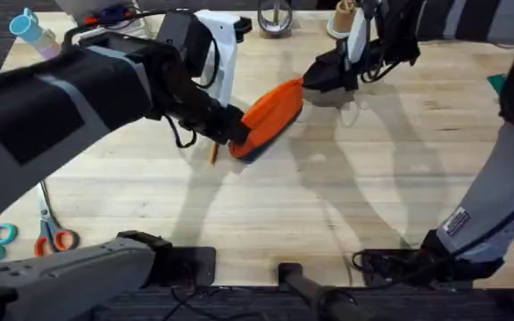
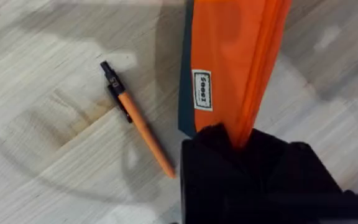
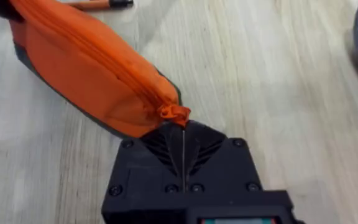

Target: Unzip the bag, pick up the pens from the table one at a time and place them inside, then zip the bag closed.

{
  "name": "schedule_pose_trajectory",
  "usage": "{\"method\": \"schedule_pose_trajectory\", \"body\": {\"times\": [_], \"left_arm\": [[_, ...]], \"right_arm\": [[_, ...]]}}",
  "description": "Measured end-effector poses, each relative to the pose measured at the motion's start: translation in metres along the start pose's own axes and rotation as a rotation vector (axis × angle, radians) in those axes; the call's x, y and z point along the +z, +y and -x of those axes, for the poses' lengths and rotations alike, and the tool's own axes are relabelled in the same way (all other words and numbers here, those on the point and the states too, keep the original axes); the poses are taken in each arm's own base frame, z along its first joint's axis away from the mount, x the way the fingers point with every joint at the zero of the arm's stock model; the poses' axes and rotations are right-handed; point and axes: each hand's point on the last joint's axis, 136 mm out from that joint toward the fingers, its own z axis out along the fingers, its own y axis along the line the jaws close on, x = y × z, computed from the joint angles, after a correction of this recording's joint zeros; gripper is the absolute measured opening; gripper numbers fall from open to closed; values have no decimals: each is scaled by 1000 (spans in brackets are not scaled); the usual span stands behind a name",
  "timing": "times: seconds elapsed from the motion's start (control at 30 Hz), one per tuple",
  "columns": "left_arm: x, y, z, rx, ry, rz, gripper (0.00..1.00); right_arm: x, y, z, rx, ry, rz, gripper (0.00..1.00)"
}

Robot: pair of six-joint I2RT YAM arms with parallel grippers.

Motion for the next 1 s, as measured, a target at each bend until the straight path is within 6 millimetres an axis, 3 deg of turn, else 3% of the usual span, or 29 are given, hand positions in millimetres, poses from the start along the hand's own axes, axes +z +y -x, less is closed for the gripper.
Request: {"method": "schedule_pose_trajectory", "body": {"times": [0.23,1.0], "left_arm": [[0,0,0,0,0,0,42],[0,0,0,0,1,3,42]], "right_arm": [[-16,-1,25,28,-42,-27,30],[-25,19,66,199,-276,108,30]]}}
